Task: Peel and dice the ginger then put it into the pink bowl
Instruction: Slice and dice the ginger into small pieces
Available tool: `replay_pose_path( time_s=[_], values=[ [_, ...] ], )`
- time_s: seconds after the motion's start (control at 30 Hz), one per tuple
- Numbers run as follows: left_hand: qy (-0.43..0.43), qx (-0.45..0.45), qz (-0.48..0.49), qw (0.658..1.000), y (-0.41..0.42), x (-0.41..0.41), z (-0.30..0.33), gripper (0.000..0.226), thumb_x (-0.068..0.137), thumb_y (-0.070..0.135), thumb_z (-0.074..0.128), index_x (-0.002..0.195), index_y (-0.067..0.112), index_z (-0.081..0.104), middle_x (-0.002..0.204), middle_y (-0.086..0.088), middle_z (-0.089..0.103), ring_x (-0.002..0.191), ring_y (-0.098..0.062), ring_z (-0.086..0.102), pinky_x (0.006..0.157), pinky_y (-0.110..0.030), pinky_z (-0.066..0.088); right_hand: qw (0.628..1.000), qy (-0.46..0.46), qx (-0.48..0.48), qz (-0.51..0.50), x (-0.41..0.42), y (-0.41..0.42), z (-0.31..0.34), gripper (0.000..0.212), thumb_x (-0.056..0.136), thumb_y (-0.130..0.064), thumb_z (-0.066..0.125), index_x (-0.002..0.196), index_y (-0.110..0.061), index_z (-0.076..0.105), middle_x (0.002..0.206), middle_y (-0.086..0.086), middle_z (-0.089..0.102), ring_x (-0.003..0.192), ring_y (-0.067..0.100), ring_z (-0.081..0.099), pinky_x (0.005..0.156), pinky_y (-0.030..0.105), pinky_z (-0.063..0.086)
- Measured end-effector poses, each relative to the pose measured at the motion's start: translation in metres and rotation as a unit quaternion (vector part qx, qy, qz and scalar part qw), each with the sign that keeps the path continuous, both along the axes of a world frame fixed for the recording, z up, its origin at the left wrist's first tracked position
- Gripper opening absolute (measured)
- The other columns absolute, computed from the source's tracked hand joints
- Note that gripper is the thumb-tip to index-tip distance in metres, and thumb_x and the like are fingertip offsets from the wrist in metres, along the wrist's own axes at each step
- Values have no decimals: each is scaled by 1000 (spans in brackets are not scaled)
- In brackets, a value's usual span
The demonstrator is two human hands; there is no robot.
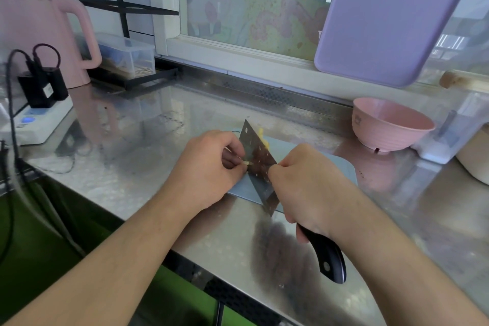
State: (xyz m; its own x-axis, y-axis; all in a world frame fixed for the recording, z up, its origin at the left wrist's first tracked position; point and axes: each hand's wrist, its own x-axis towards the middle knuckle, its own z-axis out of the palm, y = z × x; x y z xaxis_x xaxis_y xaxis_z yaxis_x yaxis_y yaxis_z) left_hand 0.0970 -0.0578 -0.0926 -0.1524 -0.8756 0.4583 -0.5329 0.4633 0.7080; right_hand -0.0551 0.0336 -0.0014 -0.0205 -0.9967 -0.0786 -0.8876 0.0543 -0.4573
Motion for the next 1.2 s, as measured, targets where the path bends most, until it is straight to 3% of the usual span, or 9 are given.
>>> replay_pose_path(
  time_s=[0.13, 0.3, 0.47, 0.83, 1.2],
  values=[
    [9, -10, 2, 1000, -3, 1, -2, 20, 76, 7, 89, 78, 20, 75, 94, 8, 66, 73, -2, 71, 77, -29, 63, 997, -71, -15, -39, -9, -6, -8, 32, 100, -22, 49, 70, -12, 54, 65, 6, 58, 54, 23, 55, 51, 22, 48],
    [-12, -15, 7, 1000, -6, 2, -4, 15, 77, 13, 88, 76, 24, 78, 87, 10, 68, 72, -5, 70, 77, -35, 62, 997, -58, -35, -29, -9, -3, -9, 32, 98, -23, 48, 70, -11, 56, 64, 9, 62, 54, 27, 60, 52, 29, 54],
    [-43, -26, 21, 999, -7, 2, -4, 11, 80, 19, 84, 77, 27, 77, 87, 11, 68, 76, -5, 68, 78, -36, 60, 995, -83, -20, -43, -14, -3, -7, 27, 90, -10, 47, 63, -5, 48, 63, 20, 59, 37, 35, 60, 38, 31, 49],
    [-56, -24, 31, 998, -4, 2, -2, 12, 79, 20, 84, 78, 28, 76, 86, 13, 67, 75, -1, 66, 76, -31, 59, 990, -121, -44, -56, -15, -2, -5, 28, 87, -18, 43, 62, -8, 48, 55, 17, 56, 31, 29, 56, 40, 23, 40],
    [-47, -22, 23, 998, -5, 2, -3, 14, 77, 15, 84, 75, 26, 76, 83, 12, 69, 74, -3, 68, 77, -33, 60, 991, -116, -47, -52, -12, -1, -7, 32, 89, -19, 44, 61, -7, 50, 52, 14, 59, 33, 29, 60, 42, 26, 48]
  ],
)
